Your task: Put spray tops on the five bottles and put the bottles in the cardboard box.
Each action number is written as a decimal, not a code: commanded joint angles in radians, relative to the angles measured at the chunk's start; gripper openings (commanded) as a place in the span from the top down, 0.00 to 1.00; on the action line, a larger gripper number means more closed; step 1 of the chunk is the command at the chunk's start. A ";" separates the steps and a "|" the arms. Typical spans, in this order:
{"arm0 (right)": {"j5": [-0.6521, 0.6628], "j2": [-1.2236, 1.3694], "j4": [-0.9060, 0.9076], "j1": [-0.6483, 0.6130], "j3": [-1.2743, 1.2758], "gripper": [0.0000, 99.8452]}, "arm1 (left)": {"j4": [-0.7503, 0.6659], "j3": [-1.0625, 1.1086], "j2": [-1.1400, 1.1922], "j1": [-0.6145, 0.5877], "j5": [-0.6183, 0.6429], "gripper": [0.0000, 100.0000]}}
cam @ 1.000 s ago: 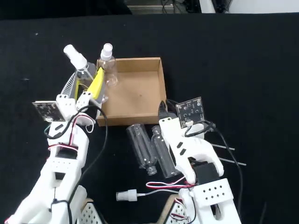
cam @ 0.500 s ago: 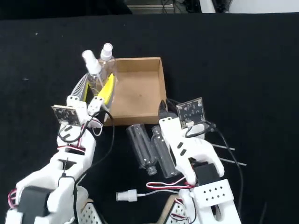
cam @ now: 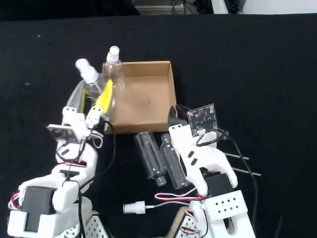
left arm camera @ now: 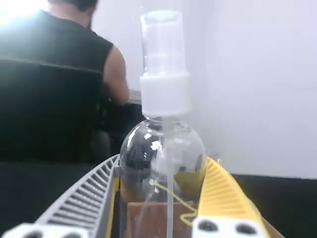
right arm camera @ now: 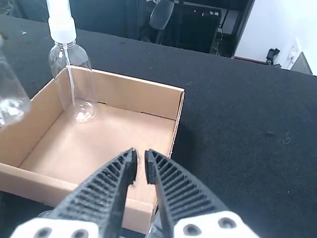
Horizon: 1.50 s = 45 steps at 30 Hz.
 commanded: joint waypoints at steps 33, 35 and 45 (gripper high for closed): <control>0.006 -0.019 -0.029 0.009 -0.007 0.98 | 0.339 -0.249 0.135 -1.138 -0.018 0.97; 0.006 -0.019 -0.029 0.009 -0.007 0.98 | 0.338 -0.265 0.178 -1.147 -0.018 0.97; 0.006 -0.019 -0.029 0.009 -0.008 0.98 | -0.018 -0.275 0.399 -1.119 -0.100 0.97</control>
